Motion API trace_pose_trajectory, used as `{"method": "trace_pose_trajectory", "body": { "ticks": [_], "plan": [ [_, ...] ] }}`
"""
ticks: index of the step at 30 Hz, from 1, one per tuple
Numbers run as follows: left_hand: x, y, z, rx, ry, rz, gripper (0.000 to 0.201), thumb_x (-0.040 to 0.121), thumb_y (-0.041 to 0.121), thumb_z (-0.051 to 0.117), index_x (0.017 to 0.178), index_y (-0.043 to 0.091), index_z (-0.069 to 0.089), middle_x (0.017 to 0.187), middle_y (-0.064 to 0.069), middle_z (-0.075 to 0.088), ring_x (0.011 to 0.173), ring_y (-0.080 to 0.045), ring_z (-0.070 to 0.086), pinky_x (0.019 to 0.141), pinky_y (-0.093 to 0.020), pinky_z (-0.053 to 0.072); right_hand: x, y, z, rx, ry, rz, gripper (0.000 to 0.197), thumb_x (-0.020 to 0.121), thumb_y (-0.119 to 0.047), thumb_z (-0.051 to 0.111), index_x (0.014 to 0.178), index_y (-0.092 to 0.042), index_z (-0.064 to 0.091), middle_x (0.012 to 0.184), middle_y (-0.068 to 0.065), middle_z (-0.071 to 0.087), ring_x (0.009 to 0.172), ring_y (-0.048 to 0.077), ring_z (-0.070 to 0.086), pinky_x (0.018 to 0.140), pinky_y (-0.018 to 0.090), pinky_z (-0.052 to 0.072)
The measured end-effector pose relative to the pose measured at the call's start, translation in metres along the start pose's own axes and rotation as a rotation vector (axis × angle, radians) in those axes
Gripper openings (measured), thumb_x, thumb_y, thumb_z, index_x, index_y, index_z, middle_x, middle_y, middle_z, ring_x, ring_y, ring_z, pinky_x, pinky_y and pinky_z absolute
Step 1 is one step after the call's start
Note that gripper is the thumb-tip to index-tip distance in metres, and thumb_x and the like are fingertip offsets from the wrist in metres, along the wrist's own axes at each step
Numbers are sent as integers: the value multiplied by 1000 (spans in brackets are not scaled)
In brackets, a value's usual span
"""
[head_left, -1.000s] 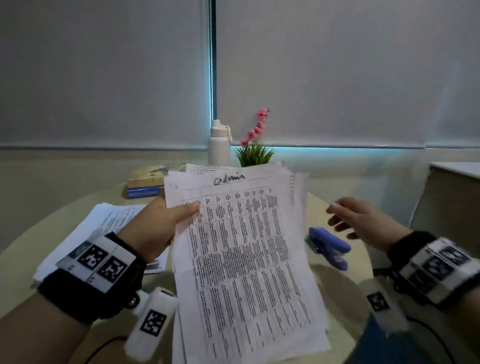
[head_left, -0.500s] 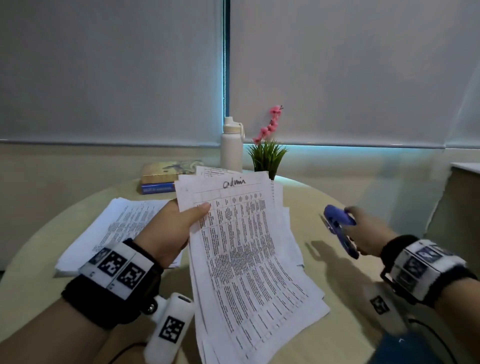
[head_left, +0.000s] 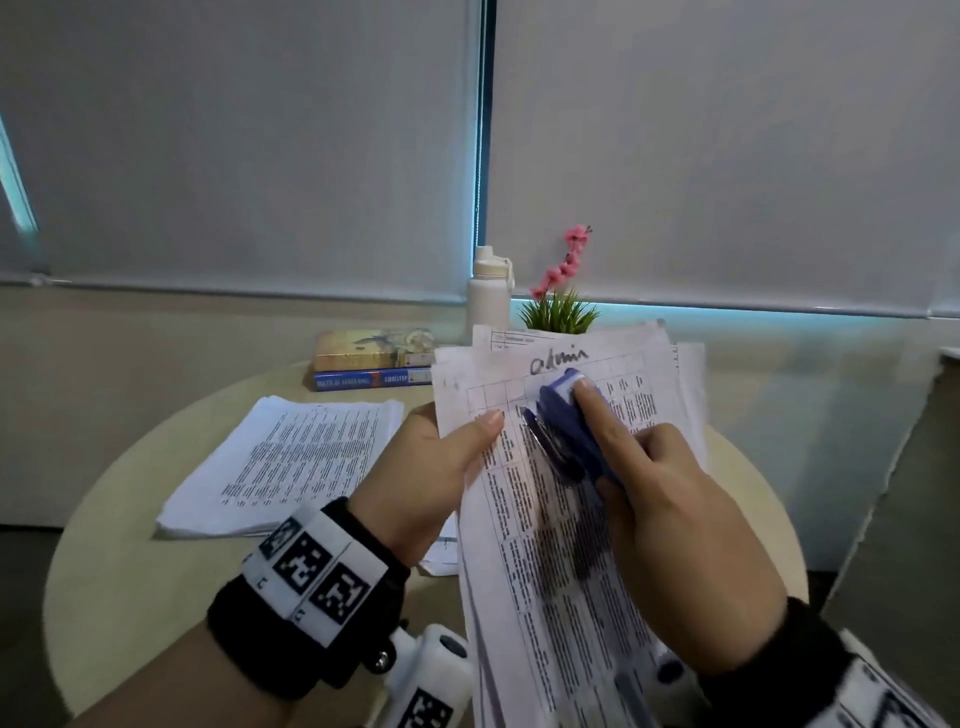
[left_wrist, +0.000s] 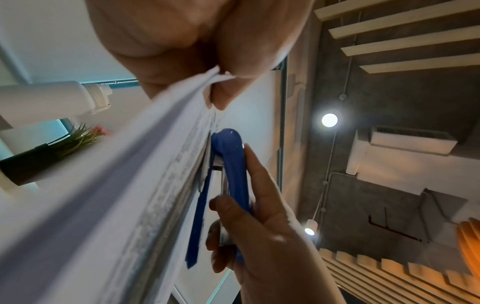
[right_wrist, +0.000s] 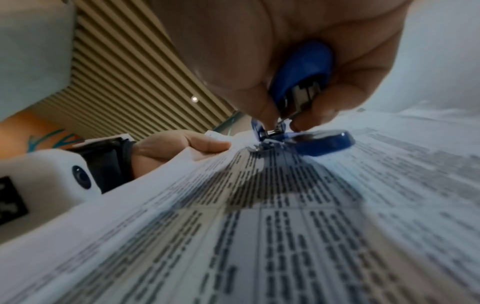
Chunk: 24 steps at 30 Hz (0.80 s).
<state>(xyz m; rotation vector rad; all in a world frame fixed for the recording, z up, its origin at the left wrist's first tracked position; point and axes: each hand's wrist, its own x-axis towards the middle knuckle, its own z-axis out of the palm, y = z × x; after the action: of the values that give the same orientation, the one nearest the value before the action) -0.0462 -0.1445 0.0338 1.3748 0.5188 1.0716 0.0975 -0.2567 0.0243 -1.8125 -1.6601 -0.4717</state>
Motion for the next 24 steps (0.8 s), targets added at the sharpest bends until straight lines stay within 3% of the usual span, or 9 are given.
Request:
{"method": "trace_pose_trajectory", "body": {
  "ticks": [8,11,13,15,18,19,22,24],
  "plan": [
    [-2,0,1,-3,-63,-1,20,94,3,49,106,3,66,98,-14,74,87,-27,71,77,-38,59,0,-3,-1,10,34,-15,84,84,-8,59,145,-44,14,84,1,44,57,26,47,51,27,32],
    [-3,-1,5,30,-63,30,20,94,6,52,108,2,65,100,-16,73,92,-32,70,82,-43,56,2,-3,5,165,-16,12,81,90,-14,52,142,-51,2,92,-2,43,69,22,46,61,27,33],
    [-4,-4,7,65,-60,58,22,88,15,57,104,4,68,101,-19,72,95,-36,68,87,-48,54,2,-4,8,168,2,53,75,90,-12,49,144,-47,9,91,0,43,66,24,46,58,27,32],
    [-5,-5,9,72,-71,69,28,81,20,54,100,6,70,102,-21,71,98,-39,66,90,-53,51,1,-6,4,73,67,-5,71,85,-13,46,147,-38,21,88,3,45,58,28,48,51,28,35],
    [-5,-4,10,91,-79,74,27,84,18,54,99,2,68,100,-26,69,94,-39,67,90,-57,50,3,-2,8,216,32,-5,68,90,-14,45,145,-43,18,101,1,48,82,23,53,66,23,34],
    [-4,-4,11,102,-76,82,21,88,15,54,99,3,68,97,-24,70,91,-36,67,89,-57,51,3,-1,11,252,1,23,70,91,-14,48,145,-43,16,104,0,47,88,22,52,68,22,32],
    [-6,-5,14,121,-86,138,22,96,4,49,97,11,70,94,-7,74,93,-25,68,86,-45,54,6,-5,9,117,120,-41,71,87,-11,51,146,-37,22,93,3,45,69,25,50,58,26,36],
    [-7,-5,15,134,-88,151,29,97,1,46,92,15,71,86,2,75,85,-16,69,78,-33,54,8,-4,12,214,98,-27,68,88,-12,49,146,-37,23,99,4,48,78,21,49,65,25,37]
  ]
}}
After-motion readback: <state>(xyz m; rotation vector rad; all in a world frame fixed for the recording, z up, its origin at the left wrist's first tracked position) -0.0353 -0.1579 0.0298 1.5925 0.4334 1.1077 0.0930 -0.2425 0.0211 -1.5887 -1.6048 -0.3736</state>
